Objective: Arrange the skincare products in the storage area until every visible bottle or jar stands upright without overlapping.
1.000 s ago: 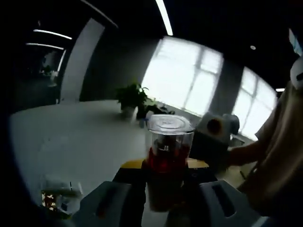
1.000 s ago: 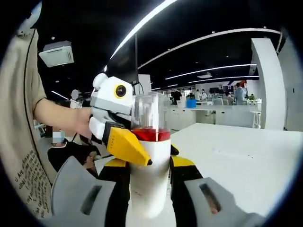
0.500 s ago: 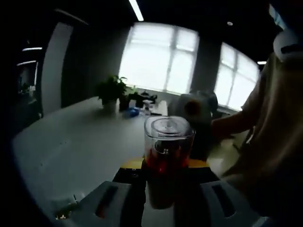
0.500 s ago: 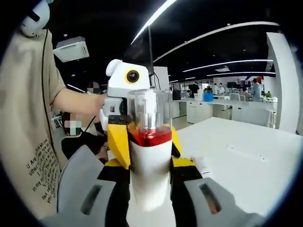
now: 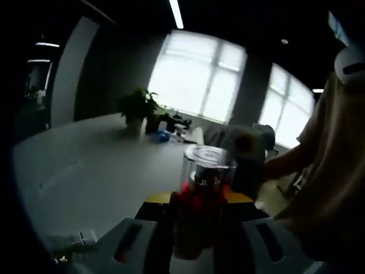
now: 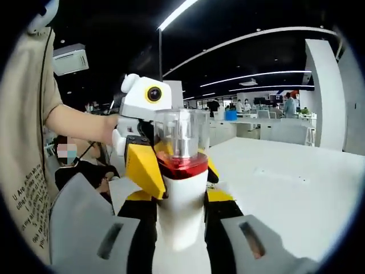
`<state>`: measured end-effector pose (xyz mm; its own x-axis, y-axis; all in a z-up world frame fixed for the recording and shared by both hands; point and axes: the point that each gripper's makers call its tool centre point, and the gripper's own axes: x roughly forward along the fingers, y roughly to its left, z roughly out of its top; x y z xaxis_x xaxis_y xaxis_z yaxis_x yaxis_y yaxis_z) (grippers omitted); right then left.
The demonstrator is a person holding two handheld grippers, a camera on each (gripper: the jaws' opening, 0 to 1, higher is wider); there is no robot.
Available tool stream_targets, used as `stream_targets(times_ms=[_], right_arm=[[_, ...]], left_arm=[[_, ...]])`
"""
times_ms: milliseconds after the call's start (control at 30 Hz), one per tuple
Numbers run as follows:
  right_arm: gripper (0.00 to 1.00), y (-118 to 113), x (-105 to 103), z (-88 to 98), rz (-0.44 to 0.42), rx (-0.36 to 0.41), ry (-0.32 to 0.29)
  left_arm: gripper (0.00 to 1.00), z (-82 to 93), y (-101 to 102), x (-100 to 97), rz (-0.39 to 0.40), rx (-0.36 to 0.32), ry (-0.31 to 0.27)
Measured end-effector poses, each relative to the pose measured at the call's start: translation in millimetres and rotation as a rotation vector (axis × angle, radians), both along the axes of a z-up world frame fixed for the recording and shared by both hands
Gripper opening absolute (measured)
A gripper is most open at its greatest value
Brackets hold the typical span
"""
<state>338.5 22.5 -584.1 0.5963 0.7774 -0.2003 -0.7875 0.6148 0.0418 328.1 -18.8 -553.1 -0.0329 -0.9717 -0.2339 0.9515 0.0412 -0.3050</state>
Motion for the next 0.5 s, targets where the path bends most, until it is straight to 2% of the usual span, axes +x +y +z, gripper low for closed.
stream_targets(times_ms=[167,500], right_arm=[[0.31,-3.2,7.4,-15.8,-0.030,-0.019,0.018],[0.31,-10.0,18.9,-58.8,-0.086,-0.126,0.016]], left_arm=[[0.29,-15.2,-2.2,7.1,0.007,0.011,0.013],[0.30,-54.8,-5.7,17.6,0.020,0.075,0.011]])
